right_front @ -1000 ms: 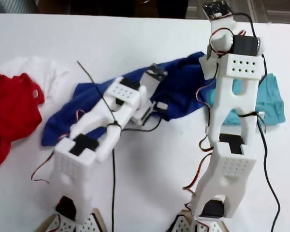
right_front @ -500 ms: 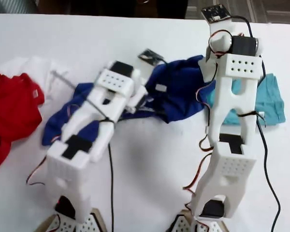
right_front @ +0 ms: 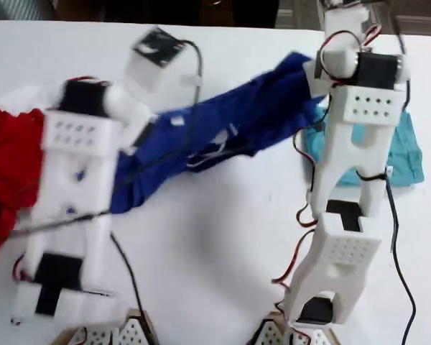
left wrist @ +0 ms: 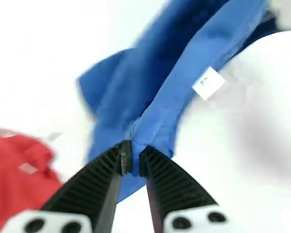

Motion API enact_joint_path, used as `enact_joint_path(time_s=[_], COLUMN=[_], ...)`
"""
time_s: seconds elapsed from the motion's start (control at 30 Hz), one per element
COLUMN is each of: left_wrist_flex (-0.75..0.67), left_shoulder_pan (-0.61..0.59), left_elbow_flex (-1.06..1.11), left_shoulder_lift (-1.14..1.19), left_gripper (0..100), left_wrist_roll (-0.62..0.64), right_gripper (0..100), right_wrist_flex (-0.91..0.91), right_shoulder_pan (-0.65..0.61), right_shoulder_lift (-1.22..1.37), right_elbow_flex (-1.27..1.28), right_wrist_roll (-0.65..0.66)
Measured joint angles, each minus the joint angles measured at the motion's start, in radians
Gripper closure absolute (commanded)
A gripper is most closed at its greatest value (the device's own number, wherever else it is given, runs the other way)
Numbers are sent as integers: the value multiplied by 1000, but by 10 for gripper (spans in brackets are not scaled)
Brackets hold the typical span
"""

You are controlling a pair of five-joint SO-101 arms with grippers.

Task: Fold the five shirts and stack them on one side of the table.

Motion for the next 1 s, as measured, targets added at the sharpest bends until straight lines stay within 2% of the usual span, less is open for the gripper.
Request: enact_joint_path(time_s=[0.23,0.5,0.73,0.87,1.0], left_wrist_flex=[-25,-95,-143,-229,-325], left_shoulder_pan=[-66,-138,-292,-373,-428], left_elbow_flex=[-5,-5,71,235,434], left_shoulder_lift=[-290,-491,-499,-499,-499], left_gripper=[973,973,973,973,973], left_wrist_roll=[-38,-46,-84,-123,-164], right_gripper=[978,978,978,978,978], right_wrist_flex=[26,35,35,29,-57], right_shoulder_pan=[14,8,-109,-199,-281], right_shoulder_lift=[-133,-287,-347,-350,-350], right_elbow_flex=[-184,-184,178,465,749], right_wrist_roll=[0,0,0,0,0])
